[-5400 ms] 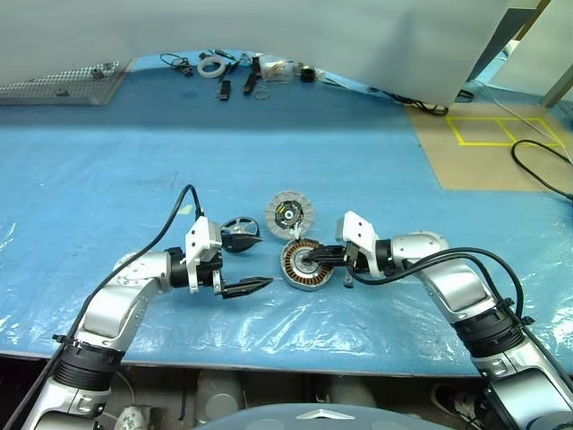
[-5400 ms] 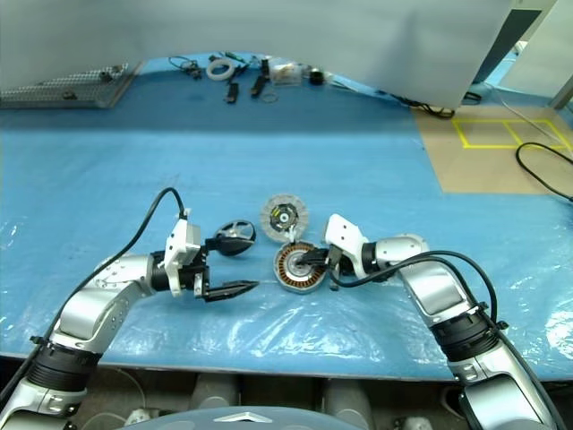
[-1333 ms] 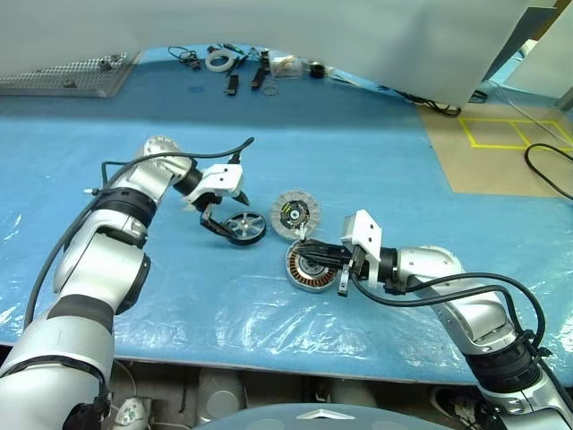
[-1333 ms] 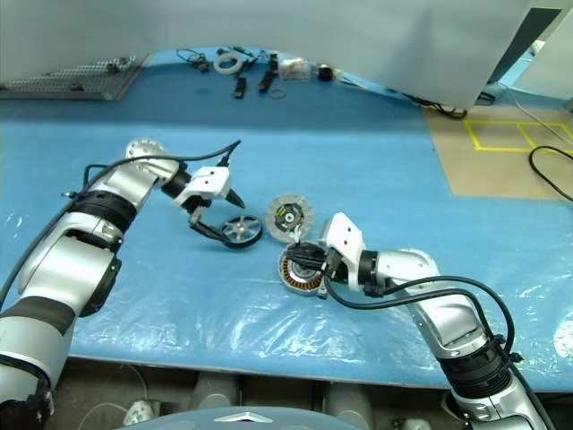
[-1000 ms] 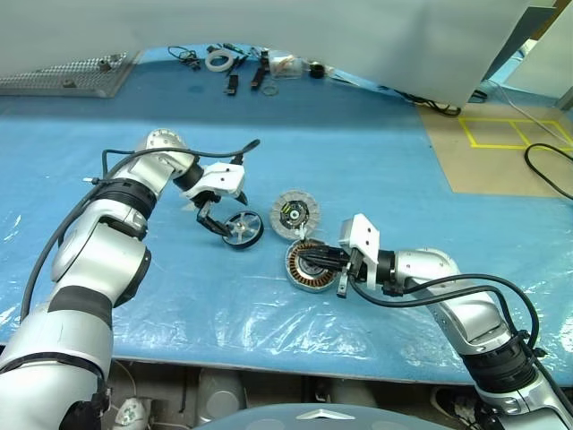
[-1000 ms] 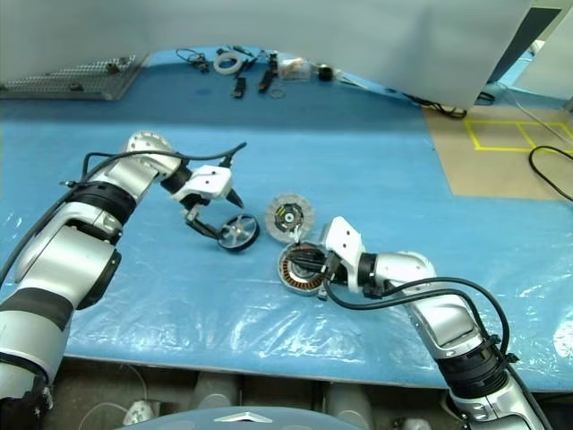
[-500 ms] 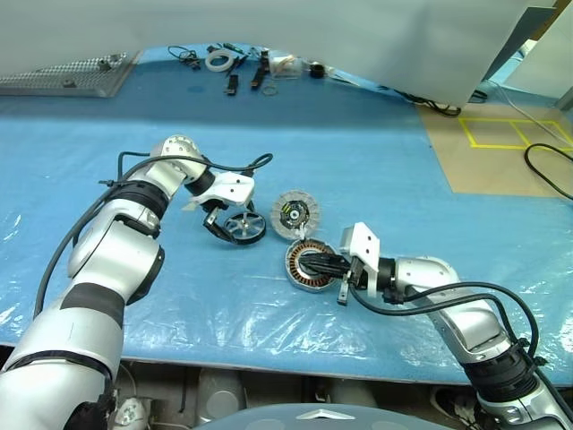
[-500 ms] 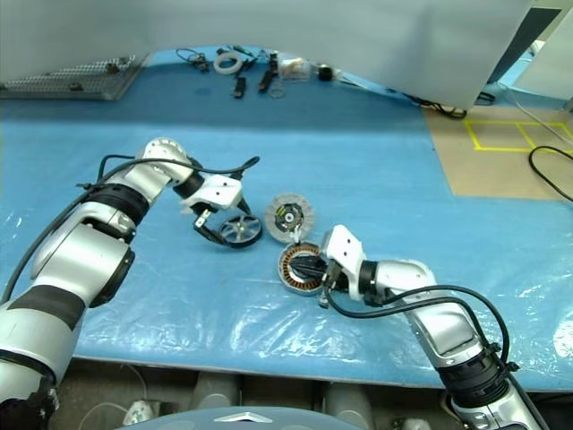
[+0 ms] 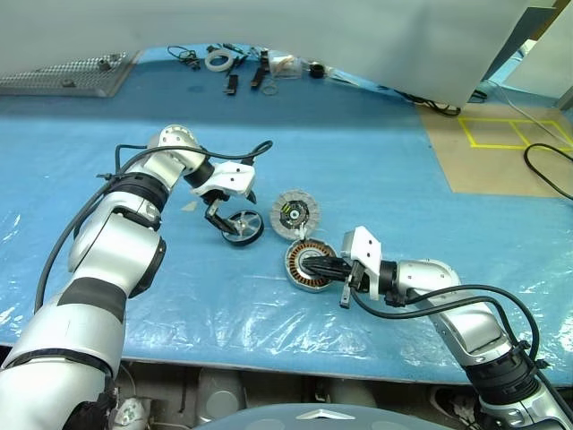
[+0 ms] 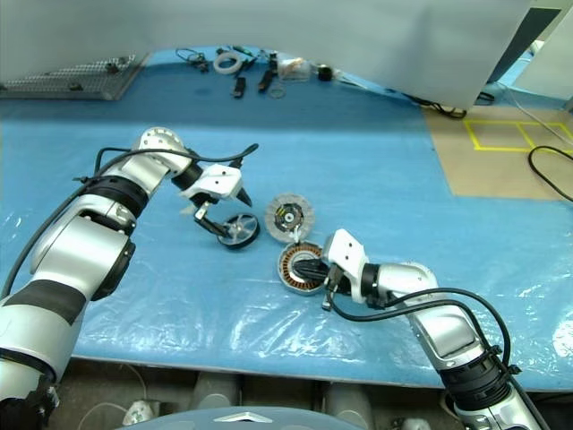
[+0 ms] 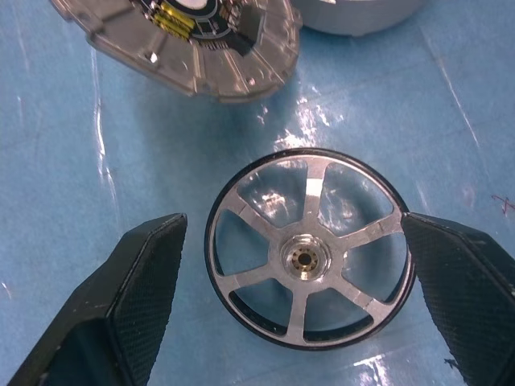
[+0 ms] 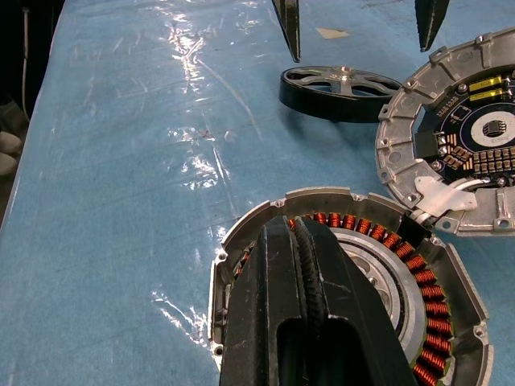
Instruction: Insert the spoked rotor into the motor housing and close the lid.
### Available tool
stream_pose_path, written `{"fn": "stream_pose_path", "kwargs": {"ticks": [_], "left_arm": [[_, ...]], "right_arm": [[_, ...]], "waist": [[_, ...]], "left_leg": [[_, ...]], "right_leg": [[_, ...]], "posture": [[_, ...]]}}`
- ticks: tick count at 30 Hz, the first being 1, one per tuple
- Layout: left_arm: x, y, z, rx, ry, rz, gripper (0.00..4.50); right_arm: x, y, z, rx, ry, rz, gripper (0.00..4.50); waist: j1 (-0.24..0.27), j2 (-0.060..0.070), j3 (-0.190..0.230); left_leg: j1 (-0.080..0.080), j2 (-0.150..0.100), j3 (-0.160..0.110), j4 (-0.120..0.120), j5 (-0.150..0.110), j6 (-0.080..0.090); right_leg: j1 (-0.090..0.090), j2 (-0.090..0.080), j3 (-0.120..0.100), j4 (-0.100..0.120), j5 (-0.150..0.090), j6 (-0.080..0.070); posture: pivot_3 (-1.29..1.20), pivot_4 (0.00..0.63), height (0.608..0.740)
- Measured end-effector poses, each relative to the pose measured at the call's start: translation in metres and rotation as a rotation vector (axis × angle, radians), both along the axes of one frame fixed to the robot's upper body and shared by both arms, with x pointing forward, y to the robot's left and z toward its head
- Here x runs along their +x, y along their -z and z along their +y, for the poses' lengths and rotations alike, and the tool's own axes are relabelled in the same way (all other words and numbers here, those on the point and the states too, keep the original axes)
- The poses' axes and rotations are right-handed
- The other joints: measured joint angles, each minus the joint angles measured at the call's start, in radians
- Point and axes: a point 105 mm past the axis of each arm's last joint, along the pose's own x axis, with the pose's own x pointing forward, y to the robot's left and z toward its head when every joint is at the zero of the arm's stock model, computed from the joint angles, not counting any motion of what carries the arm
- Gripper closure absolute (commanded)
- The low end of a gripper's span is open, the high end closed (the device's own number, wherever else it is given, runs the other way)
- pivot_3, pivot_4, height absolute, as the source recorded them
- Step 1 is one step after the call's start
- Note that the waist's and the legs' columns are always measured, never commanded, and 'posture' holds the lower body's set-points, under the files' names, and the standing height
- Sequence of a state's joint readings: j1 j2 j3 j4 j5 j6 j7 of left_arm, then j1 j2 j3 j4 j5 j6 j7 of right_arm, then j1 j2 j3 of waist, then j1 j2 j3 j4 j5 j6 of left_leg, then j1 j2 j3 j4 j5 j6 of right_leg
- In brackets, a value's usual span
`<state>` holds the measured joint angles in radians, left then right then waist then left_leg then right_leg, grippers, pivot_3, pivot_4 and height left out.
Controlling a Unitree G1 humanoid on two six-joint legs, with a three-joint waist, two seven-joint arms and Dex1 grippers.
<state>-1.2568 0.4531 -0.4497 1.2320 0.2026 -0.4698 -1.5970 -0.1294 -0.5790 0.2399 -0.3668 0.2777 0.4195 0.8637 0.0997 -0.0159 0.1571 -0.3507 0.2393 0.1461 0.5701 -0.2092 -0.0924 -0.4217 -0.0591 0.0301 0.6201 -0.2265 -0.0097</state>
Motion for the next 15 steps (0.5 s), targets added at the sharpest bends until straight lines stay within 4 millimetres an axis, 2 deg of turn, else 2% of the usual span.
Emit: {"fn": "stream_pose_path", "kwargs": {"ticks": [8,15], "left_arm": [[0.0019,0.0090,0.0067,0.073,-0.003,-0.026,0.00],[0.0020,0.0120,0.0004,0.076,0.015,-0.036,0.00]], "right_arm": [[-0.0022,0.0038,-0.0011,-0.001,0.020,0.012,4.47],[-0.0050,0.0023,-0.0010,-0.004,0.022,0.005,4.47]], "waist": [[0.002,-0.001,0.000],[0.003,-0.001,0.001]], "left_leg": [[0.000,0.000,0.000,0.000,0.000,0.000],[0.000,0.000,0.000,0.000,0.000,0.000]], "right_leg": [[0.000,0.000,0.000,0.000,0.000,0.000],[0.000,0.000,0.000,0.000,0.000,0.000]], "posture": [[0.00,0.150,0.740],[0.00,0.150,0.740]]}}
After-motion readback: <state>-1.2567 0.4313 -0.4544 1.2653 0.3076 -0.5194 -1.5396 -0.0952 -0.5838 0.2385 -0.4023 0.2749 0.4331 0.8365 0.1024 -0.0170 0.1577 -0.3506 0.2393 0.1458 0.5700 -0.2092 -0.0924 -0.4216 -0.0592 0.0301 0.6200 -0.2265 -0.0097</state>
